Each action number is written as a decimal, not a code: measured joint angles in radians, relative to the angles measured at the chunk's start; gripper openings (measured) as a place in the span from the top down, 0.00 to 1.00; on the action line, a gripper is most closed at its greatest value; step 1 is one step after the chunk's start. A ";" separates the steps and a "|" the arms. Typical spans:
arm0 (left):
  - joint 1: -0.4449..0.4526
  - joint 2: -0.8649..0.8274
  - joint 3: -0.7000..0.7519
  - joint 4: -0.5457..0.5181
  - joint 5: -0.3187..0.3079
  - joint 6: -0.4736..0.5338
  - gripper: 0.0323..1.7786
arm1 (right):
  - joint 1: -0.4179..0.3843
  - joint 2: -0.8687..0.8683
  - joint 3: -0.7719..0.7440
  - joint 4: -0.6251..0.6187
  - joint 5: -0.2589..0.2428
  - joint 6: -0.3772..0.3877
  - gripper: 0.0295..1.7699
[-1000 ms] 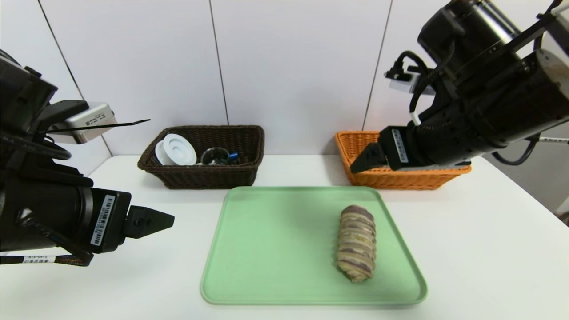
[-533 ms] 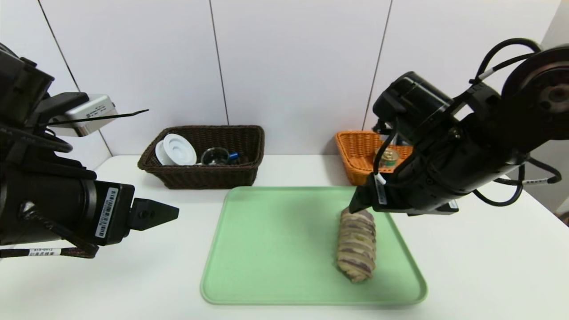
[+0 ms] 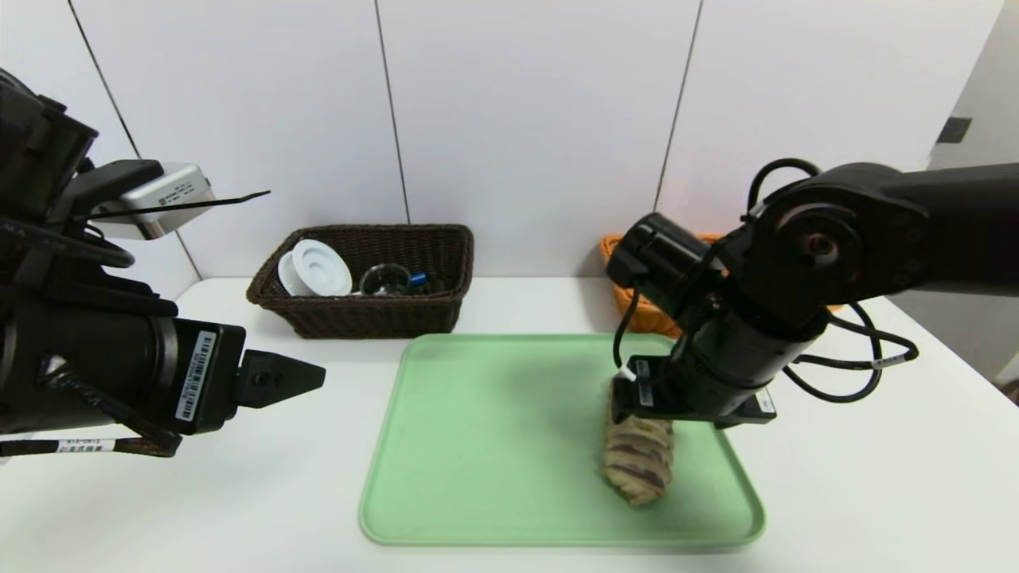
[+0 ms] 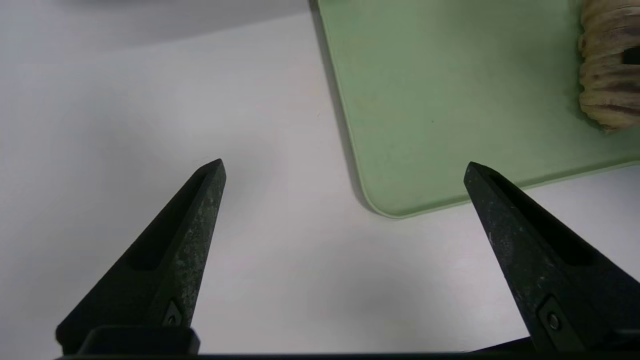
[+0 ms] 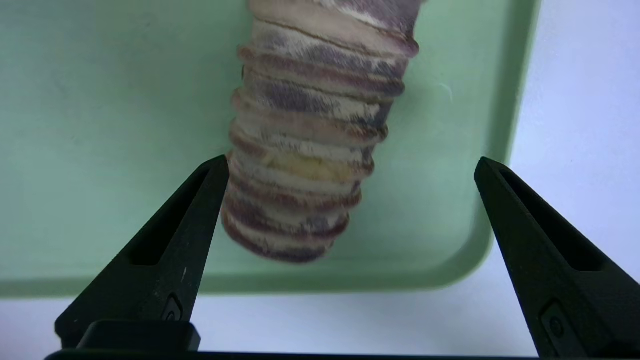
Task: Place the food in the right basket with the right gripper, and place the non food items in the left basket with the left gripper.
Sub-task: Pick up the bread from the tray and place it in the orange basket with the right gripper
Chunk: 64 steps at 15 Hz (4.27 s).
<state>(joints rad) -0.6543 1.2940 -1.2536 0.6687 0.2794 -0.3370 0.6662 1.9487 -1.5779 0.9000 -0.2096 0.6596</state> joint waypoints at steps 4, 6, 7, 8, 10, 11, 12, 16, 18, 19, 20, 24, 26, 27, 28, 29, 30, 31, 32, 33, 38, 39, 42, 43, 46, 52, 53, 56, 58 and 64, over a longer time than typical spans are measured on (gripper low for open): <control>-0.001 0.001 0.003 -0.009 -0.015 0.011 0.05 | 0.012 0.085 -0.031 -0.050 0.007 0.000 0.04; 0.000 0.001 0.003 -0.009 -0.016 0.011 0.05 | 0.015 0.124 -0.053 -0.051 0.007 0.001 0.04; 0.000 0.001 0.003 -0.009 -0.015 0.011 0.05 | 0.017 0.139 -0.061 -0.051 0.007 0.001 0.04; 0.000 0.001 0.003 -0.010 -0.016 0.011 0.05 | 0.017 0.151 -0.067 -0.051 0.007 0.001 0.04; 0.000 0.002 0.003 -0.010 -0.015 0.013 0.05 | 0.017 0.167 -0.078 -0.052 0.007 0.001 0.04; 0.000 0.003 0.003 -0.011 -0.014 0.014 0.05 | 0.018 0.171 -0.081 -0.053 0.008 0.002 0.04; 0.000 0.004 0.002 -0.011 -0.014 0.014 0.05 | 0.017 0.173 -0.083 -0.054 0.010 0.002 0.13; 0.000 0.006 0.000 -0.012 -0.014 0.014 0.05 | 0.015 0.159 -0.087 -0.045 0.005 -0.001 0.46; 0.001 0.007 0.000 -0.011 -0.014 0.014 0.05 | 0.007 0.133 -0.092 -0.045 0.002 -0.006 0.56; 0.000 0.007 0.000 -0.011 -0.014 0.014 0.05 | 0.001 0.113 -0.093 -0.045 0.002 -0.009 0.67; 0.000 0.007 0.000 -0.012 -0.014 0.014 0.05 | -0.007 0.090 -0.096 -0.045 0.001 -0.013 0.91; 0.001 0.003 0.000 -0.010 -0.014 0.014 0.05 | -0.055 -0.044 -0.143 -0.045 -0.001 -0.071 0.92; 0.001 0.000 0.003 -0.009 -0.014 0.014 0.05 | -0.095 -0.105 -0.208 -0.046 -0.003 -0.118 0.92; 0.001 -0.002 0.003 -0.009 -0.015 0.014 0.05 | -0.122 -0.133 -0.241 -0.047 -0.004 -0.154 0.92; 0.000 -0.004 0.003 -0.009 -0.014 0.014 0.05 | -0.147 -0.153 -0.264 -0.050 -0.006 -0.198 0.92; 0.000 -0.006 0.003 -0.009 -0.014 0.014 0.05 | -0.173 -0.169 -0.280 -0.057 -0.012 -0.250 0.92; 0.000 -0.008 0.003 -0.009 -0.014 0.014 0.05 | -0.196 -0.181 -0.290 -0.075 -0.030 -0.310 0.92; 0.000 -0.010 0.002 -0.010 -0.014 0.014 0.05 | -0.217 -0.187 -0.293 -0.106 -0.058 -0.368 0.92; 0.000 -0.011 0.002 -0.010 -0.014 0.015 0.05 | -0.237 -0.189 -0.293 -0.142 -0.080 -0.424 0.92; 0.000 -0.013 0.002 -0.010 -0.014 0.016 0.05 | -0.262 -0.188 -0.291 -0.186 -0.094 -0.495 0.92; 0.000 -0.013 0.002 -0.011 -0.014 0.015 0.05 | -0.343 -0.153 -0.183 -0.410 -0.099 -0.924 0.92; 0.000 -0.013 0.003 -0.011 -0.014 0.013 0.05 | -0.353 -0.134 -0.150 -0.471 -0.099 -1.023 0.92; 0.001 -0.013 0.005 -0.011 -0.014 0.013 0.05 | -0.373 -0.076 -0.081 -0.595 -0.094 -1.271 0.92; 0.001 -0.013 0.005 -0.011 -0.014 0.012 0.05 | -0.377 -0.055 -0.070 -0.606 -0.093 -1.344 0.92; 0.004 -0.012 0.006 -0.011 -0.014 0.009 0.05 | -0.386 -0.004 -0.061 -0.614 -0.093 -1.499 0.92; 0.004 -0.006 0.005 -0.013 -0.014 0.009 0.05 | -0.432 0.086 -0.068 -0.726 -0.091 -1.646 0.89; 0.004 -0.005 0.004 -0.013 -0.013 0.009 0.05 | -0.437 0.098 -0.076 -0.724 -0.090 -1.646 0.79; 0.004 0.001 0.004 -0.013 -0.013 0.008 0.05 | -0.446 0.128 -0.107 -0.713 -0.089 -1.644 0.55; 0.004 0.003 0.004 -0.013 -0.013 0.006 0.05 | -0.449 0.138 -0.111 -0.706 -0.089 -1.643 0.43; 0.004 0.001 0.003 -0.013 -0.013 0.007 0.05 | -0.464 0.133 -0.128 -0.681 -0.084 -1.635 0.22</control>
<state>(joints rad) -0.6504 1.2955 -1.2502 0.6562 0.2660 -0.3296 0.2023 2.0815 -1.7057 0.2194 -0.2938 -0.9751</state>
